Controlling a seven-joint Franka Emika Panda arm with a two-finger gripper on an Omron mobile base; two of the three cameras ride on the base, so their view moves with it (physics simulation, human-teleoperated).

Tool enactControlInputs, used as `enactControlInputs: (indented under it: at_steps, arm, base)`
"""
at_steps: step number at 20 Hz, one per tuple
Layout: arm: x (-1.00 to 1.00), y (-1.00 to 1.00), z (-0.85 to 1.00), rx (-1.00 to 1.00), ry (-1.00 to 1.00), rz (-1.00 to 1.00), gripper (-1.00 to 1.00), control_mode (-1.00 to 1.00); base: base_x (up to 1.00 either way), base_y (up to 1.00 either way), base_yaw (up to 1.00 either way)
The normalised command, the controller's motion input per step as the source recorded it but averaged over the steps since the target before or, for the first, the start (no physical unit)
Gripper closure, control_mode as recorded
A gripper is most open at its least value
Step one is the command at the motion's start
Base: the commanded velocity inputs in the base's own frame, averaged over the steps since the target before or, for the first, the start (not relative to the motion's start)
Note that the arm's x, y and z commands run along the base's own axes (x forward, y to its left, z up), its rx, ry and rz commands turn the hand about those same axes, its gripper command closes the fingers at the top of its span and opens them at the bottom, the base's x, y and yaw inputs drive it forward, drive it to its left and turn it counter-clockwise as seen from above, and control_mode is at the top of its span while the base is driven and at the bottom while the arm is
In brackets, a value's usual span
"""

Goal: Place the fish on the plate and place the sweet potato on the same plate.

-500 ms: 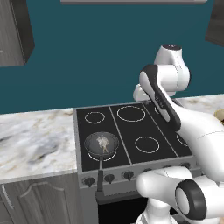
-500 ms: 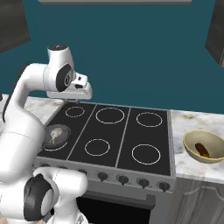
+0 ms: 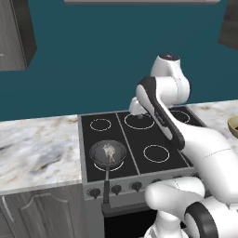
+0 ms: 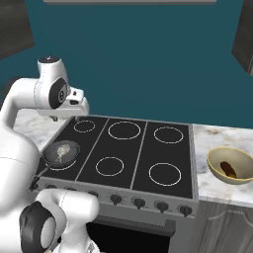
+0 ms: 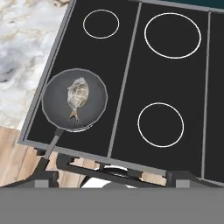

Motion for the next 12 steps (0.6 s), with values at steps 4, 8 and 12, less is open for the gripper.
enactControlInputs:
  at_steps: [4,8,12]
  arm:
    - [-0.01,0.47,-0.08,0.00,0.00,0.07,-1.00,-1.00]
    - [0.16,0.24,-0.12,0.00,0.06,0.00,-1.00,-1.00]
    - [0.59,0.08,-0.22,0.00,0.31,-0.07,-1.00,-1.00]
  base:
    - [0.00,0.00,0.00]
    - [0.00,0.00,0.00]
    - [0.00,0.00,0.00]
